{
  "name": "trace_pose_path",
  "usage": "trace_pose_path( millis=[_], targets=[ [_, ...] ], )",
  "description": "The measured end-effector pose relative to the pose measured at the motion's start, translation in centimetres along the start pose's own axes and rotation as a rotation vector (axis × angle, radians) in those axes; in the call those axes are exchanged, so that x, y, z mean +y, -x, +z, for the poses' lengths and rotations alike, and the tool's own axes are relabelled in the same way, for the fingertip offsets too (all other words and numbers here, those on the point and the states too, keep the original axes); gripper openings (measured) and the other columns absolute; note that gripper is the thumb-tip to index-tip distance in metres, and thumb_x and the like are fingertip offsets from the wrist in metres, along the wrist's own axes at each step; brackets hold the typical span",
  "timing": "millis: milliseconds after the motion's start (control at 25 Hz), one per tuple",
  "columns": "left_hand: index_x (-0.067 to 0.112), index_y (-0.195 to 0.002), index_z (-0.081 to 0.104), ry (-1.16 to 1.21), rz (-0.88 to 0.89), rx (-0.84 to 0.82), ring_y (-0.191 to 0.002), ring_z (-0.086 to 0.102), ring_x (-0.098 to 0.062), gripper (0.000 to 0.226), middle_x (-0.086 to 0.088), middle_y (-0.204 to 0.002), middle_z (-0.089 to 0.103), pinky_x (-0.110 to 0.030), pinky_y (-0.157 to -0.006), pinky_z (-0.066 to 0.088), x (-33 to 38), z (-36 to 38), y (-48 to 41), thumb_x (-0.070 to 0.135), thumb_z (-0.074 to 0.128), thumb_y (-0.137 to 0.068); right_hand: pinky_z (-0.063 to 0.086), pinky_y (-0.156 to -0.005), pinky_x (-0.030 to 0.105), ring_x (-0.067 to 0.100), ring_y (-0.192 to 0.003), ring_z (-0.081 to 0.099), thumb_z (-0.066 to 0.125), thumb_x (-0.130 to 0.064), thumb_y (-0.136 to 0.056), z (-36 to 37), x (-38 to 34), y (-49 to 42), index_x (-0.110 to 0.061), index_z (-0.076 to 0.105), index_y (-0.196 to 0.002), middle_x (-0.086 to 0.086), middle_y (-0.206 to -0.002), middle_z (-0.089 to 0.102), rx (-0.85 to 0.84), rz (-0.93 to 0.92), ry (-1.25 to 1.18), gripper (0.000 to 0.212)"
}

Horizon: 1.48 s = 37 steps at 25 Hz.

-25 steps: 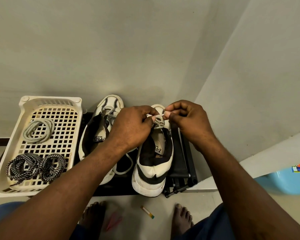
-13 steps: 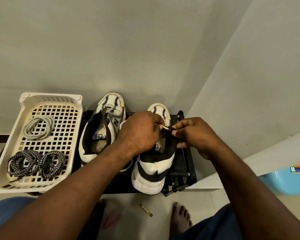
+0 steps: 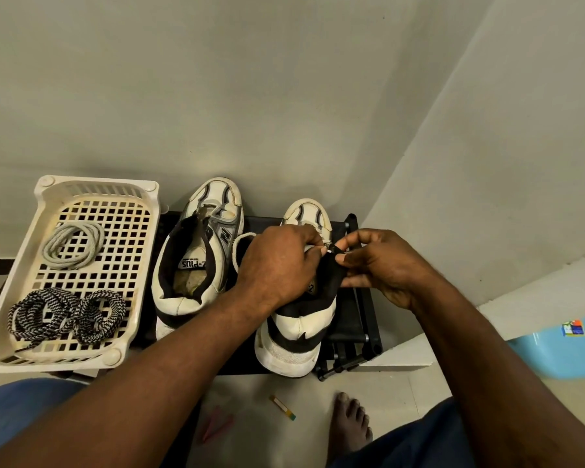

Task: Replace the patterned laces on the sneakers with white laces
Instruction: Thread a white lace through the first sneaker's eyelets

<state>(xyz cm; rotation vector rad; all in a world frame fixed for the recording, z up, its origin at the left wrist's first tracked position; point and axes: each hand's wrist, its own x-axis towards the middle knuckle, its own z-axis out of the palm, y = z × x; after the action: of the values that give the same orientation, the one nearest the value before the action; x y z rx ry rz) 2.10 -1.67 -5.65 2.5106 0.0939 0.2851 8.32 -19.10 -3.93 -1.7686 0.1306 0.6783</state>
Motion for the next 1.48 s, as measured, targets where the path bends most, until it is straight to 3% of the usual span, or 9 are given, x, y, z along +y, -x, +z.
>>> trace_pose_path(
  millis=[200, 440, 600, 840, 1040, 1200, 1320, 1400, 1480],
  targets=[
    [0.031, -0.108, 0.075, -0.024, -0.019, 0.036, -0.089, 0.065, -0.012, 0.018, 0.006, -0.1, 0.074, -0.025, -0.068, 0.033, 0.5, 0.0, 0.0, 0.038, 0.06, -0.1, 0.066, -0.077, 0.042, 0.031, -0.101, 0.077, 0.066, 0.006, -0.094, 0.0, 0.1, 0.0, -0.002, 0.073, -0.107, 0.021, -0.11, 0.076, -0.008, -0.02, 0.022, 0.018],
    [0.029, -0.111, 0.074, -0.084, 0.054, 0.005, -0.097, 0.068, -0.018, 0.021, 0.005, -0.106, 0.074, -0.03, -0.074, 0.043, 0.2, 0.3, -0.1, 0.037, 0.06, -0.098, 0.065, -0.079, 0.042, 0.04, -0.105, 0.073, 0.072, -0.004, -0.094, 0.0, -0.1, 0.2, -0.005, 0.077, -0.105, 0.022, -0.113, 0.074, -0.014, -0.052, 0.037, 0.012],
    [0.028, -0.11, 0.075, -0.072, 0.08, -0.011, -0.097, 0.068, -0.019, 0.021, 0.004, -0.106, 0.074, -0.031, -0.079, 0.046, 0.0, 0.2, -0.2, 0.035, 0.061, -0.097, 0.065, -0.075, 0.039, 0.034, -0.088, 0.071, 0.071, -0.007, -0.095, 0.0, -0.4, 0.5, -0.007, 0.077, -0.104, 0.02, -0.108, 0.075, -0.02, -0.097, 0.084, 0.011],
    [0.028, -0.11, 0.073, -0.091, -0.022, 0.02, -0.095, 0.067, -0.016, 0.02, 0.004, -0.104, 0.074, -0.026, -0.072, 0.035, 0.5, 0.0, 0.0, 0.038, 0.059, -0.1, 0.064, -0.067, 0.035, 0.024, -0.069, 0.073, 0.067, -0.01, -0.099, 0.2, -0.7, 0.6, -0.007, 0.079, -0.103, 0.014, -0.088, 0.076, -0.005, -0.152, 0.105, 0.012],
    [0.027, -0.109, 0.075, -0.104, -0.027, 0.038, -0.095, 0.068, -0.017, 0.022, 0.004, -0.103, 0.074, -0.03, -0.075, 0.043, 0.6, 0.2, 0.1, 0.041, 0.06, -0.101, 0.06, -0.06, 0.029, 0.018, -0.062, 0.069, 0.066, -0.016, -0.101, 0.6, -0.5, 0.3, -0.011, 0.075, -0.104, 0.006, -0.076, 0.071, 0.018, -0.154, 0.128, 0.011],
    [0.028, -0.113, 0.073, -0.128, 0.006, 0.019, -0.103, 0.063, -0.019, 0.024, 0.006, -0.107, 0.066, -0.043, -0.087, 0.05, 0.2, 0.5, -0.1, 0.044, 0.061, -0.1, 0.058, -0.069, 0.033, 0.012, -0.076, 0.065, 0.062, -0.023, -0.104, 1.7, -0.2, 0.0, -0.017, 0.073, -0.095, -0.001, -0.08, 0.07, 0.038, -0.147, 0.178, 0.016],
    [0.031, -0.116, 0.068, -0.182, 0.036, -0.01, -0.113, 0.052, -0.02, 0.027, 0.006, -0.117, 0.057, -0.046, -0.09, 0.049, -0.3, 0.6, -0.1, 0.047, 0.065, -0.095, 0.058, -0.087, 0.046, 0.02, -0.089, 0.069, 0.057, -0.026, -0.106, 2.5, -0.3, -0.4, -0.017, 0.07, -0.092, 0.002, -0.091, 0.073, 0.251, -0.262, 0.346, 0.022],
    [0.032, -0.119, 0.064, -0.214, 0.037, -0.027, -0.12, 0.047, -0.022, 0.029, 0.005, -0.126, 0.054, -0.048, -0.095, 0.047, -0.4, 0.5, 0.0, 0.043, 0.068, -0.092, 0.058, -0.092, 0.047, 0.025, -0.094, 0.075, 0.052, -0.017, -0.107, 2.0, -1.0, -0.4, -0.015, 0.065, -0.093, 0.003, -0.096, 0.077, 0.41, -0.312, 0.068, 0.019],
    [0.032, -0.121, 0.06, -0.201, 0.027, -0.008, -0.122, 0.046, -0.024, 0.034, 0.003, -0.129, 0.052, -0.049, -0.096, 0.047, -0.5, 0.4, 0.0, 0.039, 0.071, -0.09, 0.06, -0.082, 0.042, 0.026, -0.085, 0.077, 0.046, -0.008, -0.107, 0.9, -2.1, 0.0, -0.016, 0.058, -0.096, 0.002, -0.088, 0.077, 0.365, -0.294, -0.503, 0.017]
  ],
)
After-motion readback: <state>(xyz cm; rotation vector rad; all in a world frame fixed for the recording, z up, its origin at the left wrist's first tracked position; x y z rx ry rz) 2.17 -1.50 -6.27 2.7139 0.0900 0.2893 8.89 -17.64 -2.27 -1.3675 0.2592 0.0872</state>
